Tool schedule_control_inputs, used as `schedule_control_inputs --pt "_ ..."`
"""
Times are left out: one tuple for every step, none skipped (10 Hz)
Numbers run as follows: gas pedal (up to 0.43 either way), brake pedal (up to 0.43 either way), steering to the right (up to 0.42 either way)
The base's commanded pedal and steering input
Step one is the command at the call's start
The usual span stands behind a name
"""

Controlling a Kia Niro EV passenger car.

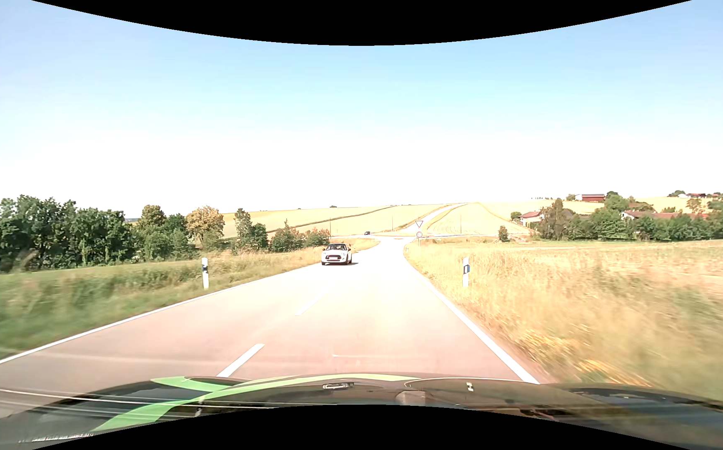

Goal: Follow the waypoints while adhering to traffic rules and regulations

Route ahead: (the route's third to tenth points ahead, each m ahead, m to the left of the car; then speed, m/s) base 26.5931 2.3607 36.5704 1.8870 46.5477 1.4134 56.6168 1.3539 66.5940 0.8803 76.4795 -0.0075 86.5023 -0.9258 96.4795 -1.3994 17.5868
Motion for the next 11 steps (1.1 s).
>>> schedule_control_inputs --pt "0.000 0.000 0.004" --pt "0.000 0.000 0.004" --pt "0.000 0.000 0.004" --pt "0.000 0.000 0.003" --pt "0.000 0.000 0.004" --pt "0.000 0.000 0.003" --pt "0.000 0.000 0.004" --pt "0.000 0.000 0.003" --pt "0.000 0.000 0.004" --pt "0.000 0.006 0.004" --pt "0.000 0.018 0.004"
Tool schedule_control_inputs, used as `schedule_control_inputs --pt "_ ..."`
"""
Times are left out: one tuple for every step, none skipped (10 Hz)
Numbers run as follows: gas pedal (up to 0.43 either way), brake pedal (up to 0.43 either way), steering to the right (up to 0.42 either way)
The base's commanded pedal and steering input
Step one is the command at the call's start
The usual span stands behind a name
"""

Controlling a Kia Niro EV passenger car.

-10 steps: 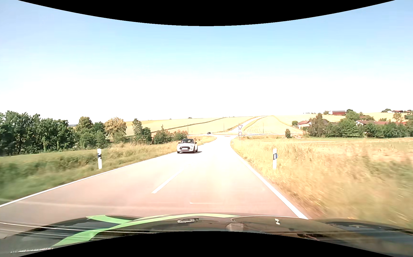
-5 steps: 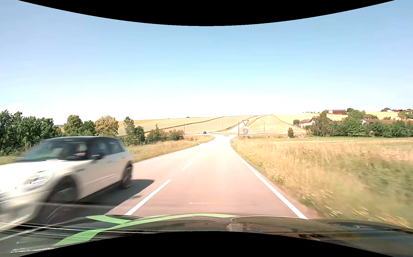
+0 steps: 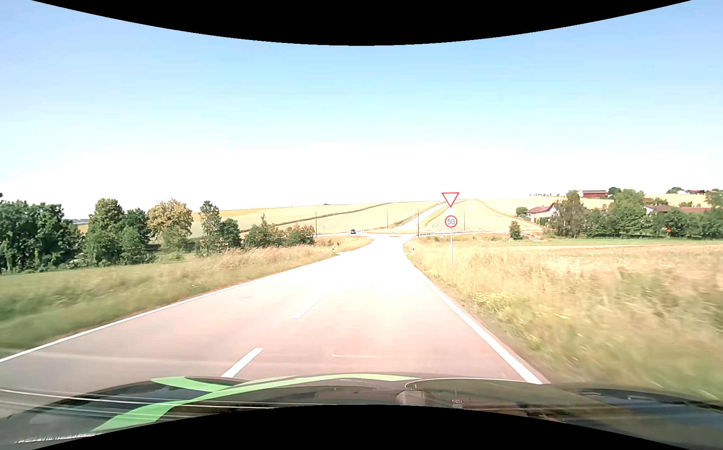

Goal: Follow the waypoints while adhering to traffic rules and regulations

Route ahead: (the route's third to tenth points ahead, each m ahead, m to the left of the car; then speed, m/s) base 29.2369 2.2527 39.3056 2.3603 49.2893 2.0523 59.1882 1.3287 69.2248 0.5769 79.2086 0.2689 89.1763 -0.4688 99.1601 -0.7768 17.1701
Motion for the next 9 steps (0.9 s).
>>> schedule_control_inputs --pt "0.000 0.049 0.004" --pt "0.000 0.091 0.004" --pt "0.000 0.159 0.004" --pt "0.000 0.171 0.004" --pt "0.000 0.183 0.004" --pt "0.000 0.195 0.003" --pt "0.000 0.201 0.004" --pt "0.000 0.201 0.003" --pt "0.000 0.201 0.004"
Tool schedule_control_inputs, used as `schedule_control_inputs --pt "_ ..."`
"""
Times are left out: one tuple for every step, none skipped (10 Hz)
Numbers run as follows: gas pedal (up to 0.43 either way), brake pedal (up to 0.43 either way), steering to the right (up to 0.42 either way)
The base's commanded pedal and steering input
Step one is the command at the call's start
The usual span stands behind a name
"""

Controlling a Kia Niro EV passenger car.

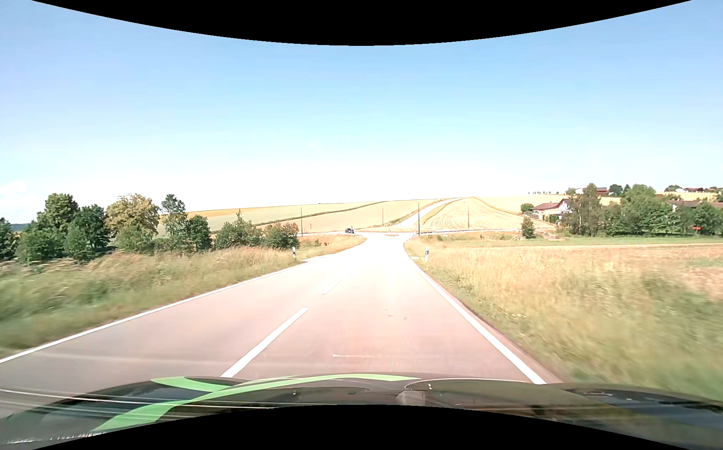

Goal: Follow the waypoints while adhering to traffic rules and regulations

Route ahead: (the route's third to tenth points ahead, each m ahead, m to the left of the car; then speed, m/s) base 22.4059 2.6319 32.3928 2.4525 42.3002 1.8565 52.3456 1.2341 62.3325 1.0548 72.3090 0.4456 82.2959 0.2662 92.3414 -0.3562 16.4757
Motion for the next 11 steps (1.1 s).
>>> schedule_control_inputs --pt "0.000 0.201 0.003" --pt "0.000 0.195 0.004" --pt "0.000 0.189 0.004" --pt "0.000 0.183 0.004" --pt "0.000 0.171 0.004" --pt "0.000 0.165 0.004" --pt "0.000 0.165 0.004" --pt "0.000 0.165 0.004" --pt "0.000 0.165 0.004" --pt "0.000 0.165 0.004" --pt "0.000 0.171 0.004"
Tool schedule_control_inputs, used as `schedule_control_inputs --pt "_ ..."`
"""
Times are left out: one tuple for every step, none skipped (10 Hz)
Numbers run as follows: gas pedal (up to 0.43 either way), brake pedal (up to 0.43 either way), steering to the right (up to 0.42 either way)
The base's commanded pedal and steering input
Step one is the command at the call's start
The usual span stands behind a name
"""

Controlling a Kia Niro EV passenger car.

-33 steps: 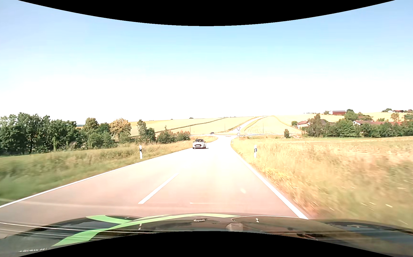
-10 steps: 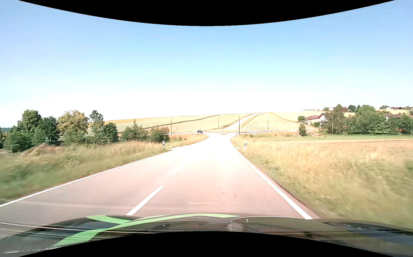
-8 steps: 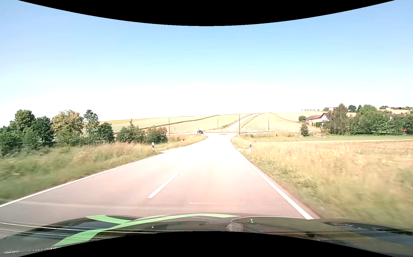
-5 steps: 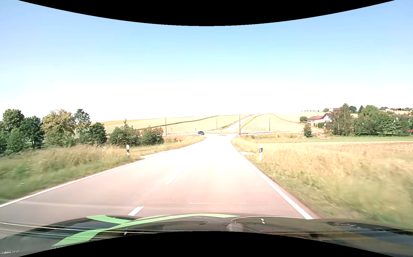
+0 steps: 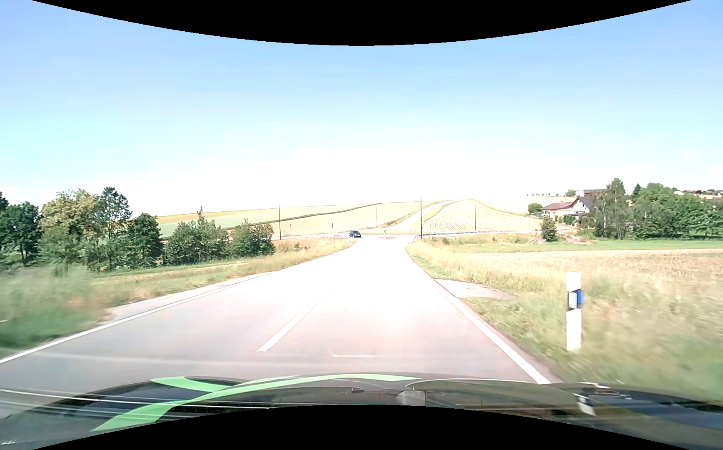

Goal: Follow the waypoints while adhering to traffic rules and regulations

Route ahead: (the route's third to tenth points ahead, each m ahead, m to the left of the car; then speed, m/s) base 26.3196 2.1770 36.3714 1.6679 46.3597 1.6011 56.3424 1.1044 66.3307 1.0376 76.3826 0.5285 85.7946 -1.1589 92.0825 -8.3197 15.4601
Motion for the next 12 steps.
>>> schedule_control_inputs --pt "0.000 0.189 0.004" --pt "0.000 0.195 0.004" --pt "0.000 0.195 0.004" --pt "0.000 0.201 0.004" --pt "0.000 0.201 0.004" --pt "0.000 0.207 0.004" --pt "0.000 0.207 0.004" --pt "0.000 0.207 0.004" --pt "0.000 0.213 0.004" --pt "0.000 0.213 0.004" --pt "0.000 0.220 0.004" --pt "0.000 0.220 0.004"
